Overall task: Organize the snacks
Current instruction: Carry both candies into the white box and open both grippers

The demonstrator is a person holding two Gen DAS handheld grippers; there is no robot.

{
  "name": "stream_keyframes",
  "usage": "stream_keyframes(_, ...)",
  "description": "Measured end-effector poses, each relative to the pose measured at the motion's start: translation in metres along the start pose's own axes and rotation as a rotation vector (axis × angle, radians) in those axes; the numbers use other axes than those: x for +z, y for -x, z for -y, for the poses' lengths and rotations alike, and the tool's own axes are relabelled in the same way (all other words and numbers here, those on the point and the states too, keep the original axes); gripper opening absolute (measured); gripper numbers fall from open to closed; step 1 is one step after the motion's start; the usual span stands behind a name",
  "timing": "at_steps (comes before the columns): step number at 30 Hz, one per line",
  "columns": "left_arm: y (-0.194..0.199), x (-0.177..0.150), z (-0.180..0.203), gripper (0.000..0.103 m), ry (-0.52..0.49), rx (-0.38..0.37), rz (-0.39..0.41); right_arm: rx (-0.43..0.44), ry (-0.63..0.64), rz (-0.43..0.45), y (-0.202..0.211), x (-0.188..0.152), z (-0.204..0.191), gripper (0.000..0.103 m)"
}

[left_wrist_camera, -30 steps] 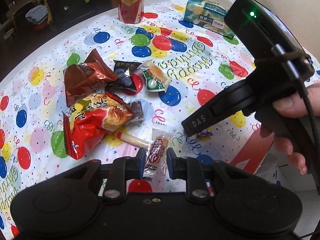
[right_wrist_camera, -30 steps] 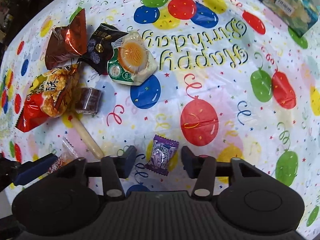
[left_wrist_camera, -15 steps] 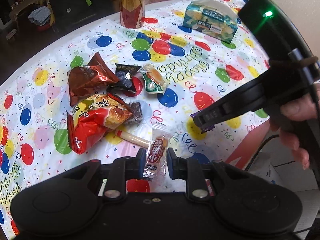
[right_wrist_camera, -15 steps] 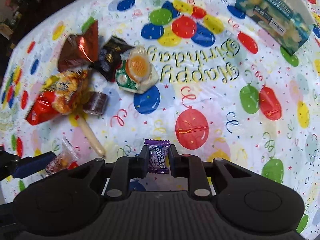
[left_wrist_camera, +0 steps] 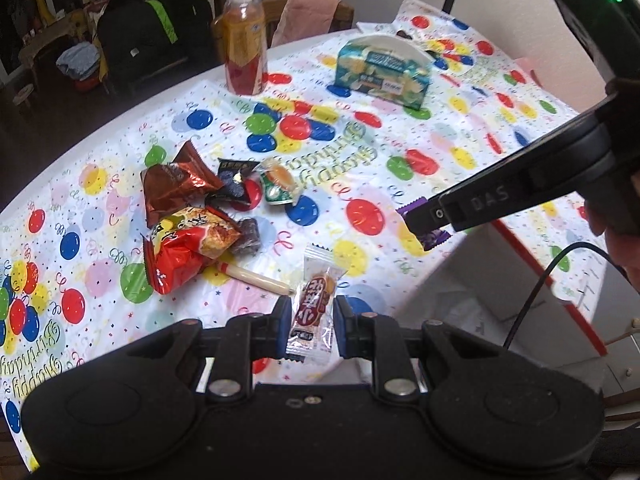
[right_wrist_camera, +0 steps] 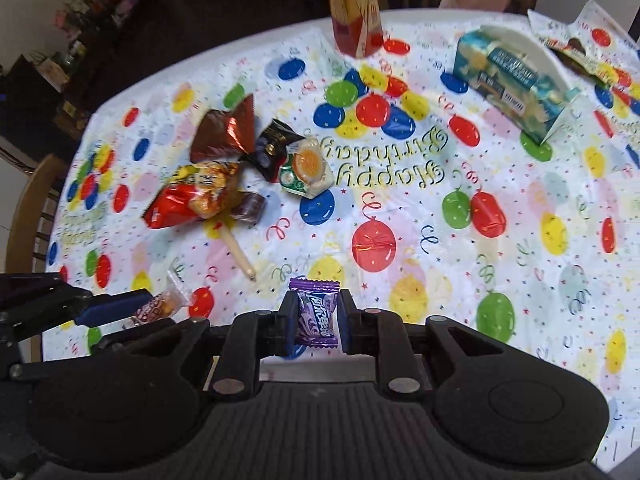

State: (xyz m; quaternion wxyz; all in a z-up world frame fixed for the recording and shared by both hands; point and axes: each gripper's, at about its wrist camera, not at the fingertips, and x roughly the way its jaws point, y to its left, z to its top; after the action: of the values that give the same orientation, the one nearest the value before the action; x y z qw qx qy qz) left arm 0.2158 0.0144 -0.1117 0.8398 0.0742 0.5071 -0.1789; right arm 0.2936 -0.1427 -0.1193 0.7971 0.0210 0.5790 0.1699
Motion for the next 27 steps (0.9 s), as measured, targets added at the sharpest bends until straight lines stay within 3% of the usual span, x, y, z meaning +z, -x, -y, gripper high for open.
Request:
stream_keyframes(12,0.037,-0.027,0.036,0.019,-0.044,-0.032,0.038,-0.001,0.024,0.044,0.051,-0.053,-0.002,0.020)
stream_keyframes(27,0.026,-0.081,0.066,0.019,-0.049,-0.059,-0.048,-0.038,0.009,-0.015,0.039,-0.122,0.012,0.020)
